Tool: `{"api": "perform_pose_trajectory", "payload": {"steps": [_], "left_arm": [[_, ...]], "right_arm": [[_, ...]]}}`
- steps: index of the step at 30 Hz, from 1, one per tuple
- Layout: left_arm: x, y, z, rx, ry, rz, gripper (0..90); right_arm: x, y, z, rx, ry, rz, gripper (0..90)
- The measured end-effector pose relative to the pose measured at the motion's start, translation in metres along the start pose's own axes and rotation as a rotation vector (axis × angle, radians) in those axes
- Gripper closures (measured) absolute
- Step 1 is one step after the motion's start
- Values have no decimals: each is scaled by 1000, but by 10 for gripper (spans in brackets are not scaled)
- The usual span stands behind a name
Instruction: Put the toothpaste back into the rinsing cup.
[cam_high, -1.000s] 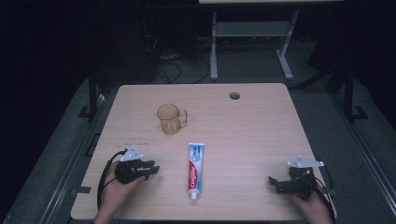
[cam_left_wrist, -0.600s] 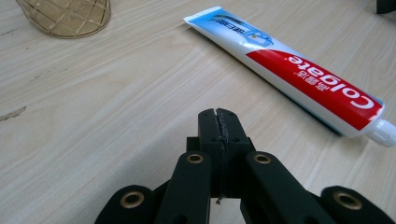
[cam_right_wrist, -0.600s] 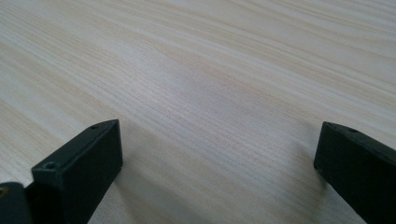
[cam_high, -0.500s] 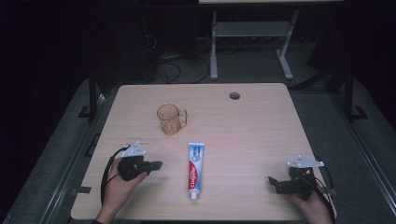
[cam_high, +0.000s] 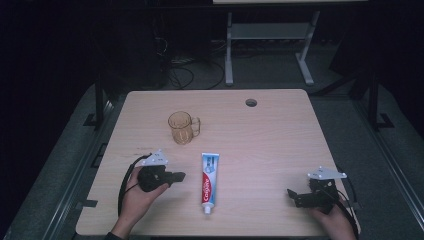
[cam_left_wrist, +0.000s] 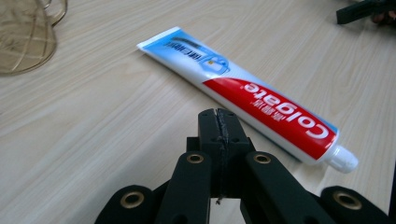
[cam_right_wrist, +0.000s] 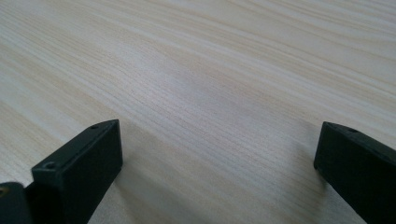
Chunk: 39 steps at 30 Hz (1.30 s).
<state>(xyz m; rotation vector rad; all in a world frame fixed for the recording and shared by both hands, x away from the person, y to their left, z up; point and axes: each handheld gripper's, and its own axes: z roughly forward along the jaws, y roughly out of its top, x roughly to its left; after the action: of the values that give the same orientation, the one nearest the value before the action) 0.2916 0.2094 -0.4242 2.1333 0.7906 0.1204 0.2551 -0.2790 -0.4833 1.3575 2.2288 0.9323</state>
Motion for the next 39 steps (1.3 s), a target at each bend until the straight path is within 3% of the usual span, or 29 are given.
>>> {"api": "perform_pose_trajectory", "payload": {"steps": [6,22,30,39], "left_arm": [[-6,6,7,-1,-18,15,900],[-31,24,34,3,-115,52,900],[-44,30,51,30,-152,81,900],[-54,31,65,62,-162,107,900]], "right_arm": [[0,0,0,0,0,0,5],[0,0,0,1,0,0,5],[0,0,0,0,0,0,5],[0,0,0,0,0,0,5]]}}
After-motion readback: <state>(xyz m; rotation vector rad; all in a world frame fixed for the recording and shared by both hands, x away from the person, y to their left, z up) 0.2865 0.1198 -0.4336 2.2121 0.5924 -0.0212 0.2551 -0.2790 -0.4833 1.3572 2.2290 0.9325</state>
